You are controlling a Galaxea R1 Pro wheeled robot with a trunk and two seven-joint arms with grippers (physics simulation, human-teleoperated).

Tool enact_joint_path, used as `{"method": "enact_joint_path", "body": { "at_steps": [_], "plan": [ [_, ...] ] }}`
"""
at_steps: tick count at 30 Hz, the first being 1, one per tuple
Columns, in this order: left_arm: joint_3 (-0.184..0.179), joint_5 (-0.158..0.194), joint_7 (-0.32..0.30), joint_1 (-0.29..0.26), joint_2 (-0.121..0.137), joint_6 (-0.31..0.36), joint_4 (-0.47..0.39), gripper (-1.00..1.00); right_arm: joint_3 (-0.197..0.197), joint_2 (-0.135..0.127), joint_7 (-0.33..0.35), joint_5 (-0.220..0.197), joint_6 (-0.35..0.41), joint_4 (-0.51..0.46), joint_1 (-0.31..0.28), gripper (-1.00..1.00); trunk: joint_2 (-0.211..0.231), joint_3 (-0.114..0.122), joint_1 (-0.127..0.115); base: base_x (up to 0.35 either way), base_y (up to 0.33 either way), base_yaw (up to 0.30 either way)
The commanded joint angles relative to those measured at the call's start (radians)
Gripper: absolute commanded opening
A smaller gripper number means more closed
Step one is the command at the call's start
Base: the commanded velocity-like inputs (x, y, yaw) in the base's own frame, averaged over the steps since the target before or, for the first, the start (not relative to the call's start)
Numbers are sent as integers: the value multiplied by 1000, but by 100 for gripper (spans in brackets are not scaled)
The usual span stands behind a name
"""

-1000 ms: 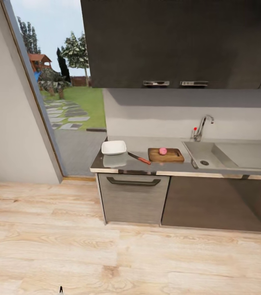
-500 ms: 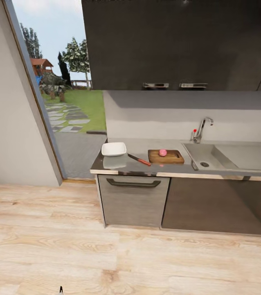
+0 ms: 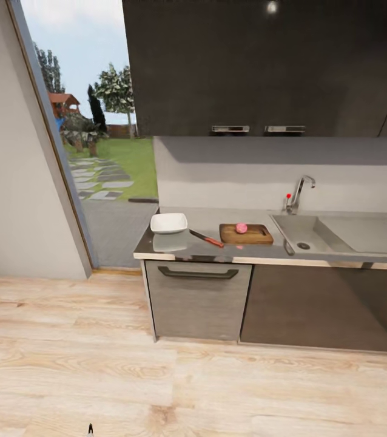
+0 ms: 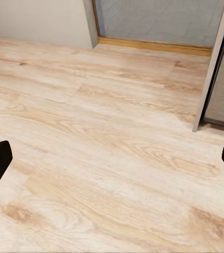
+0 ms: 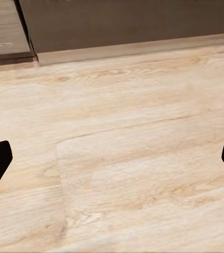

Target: In the kitchen, take the Vidalia onion out of the sink, dice it on the chopping board with the paring knife, put the diced onion into the bowl on the countertop, then place both the paring knife and the chopping board into the sink.

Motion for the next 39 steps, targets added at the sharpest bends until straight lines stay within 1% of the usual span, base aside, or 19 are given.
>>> {"method": "enact_joint_path", "body": {
  "at_steps": [1,39],
  "plan": [
    [-4,8,-4,-2,0,-5,3,100,0,0,0,-2,-3,1,-1,100,-8,-3,4,0,0,0],
    [-4,8,-4,-2,0,-5,4,100,0,0,0,-2,-3,1,-1,100,-274,-61,150,0,0,0]
  ]
}}
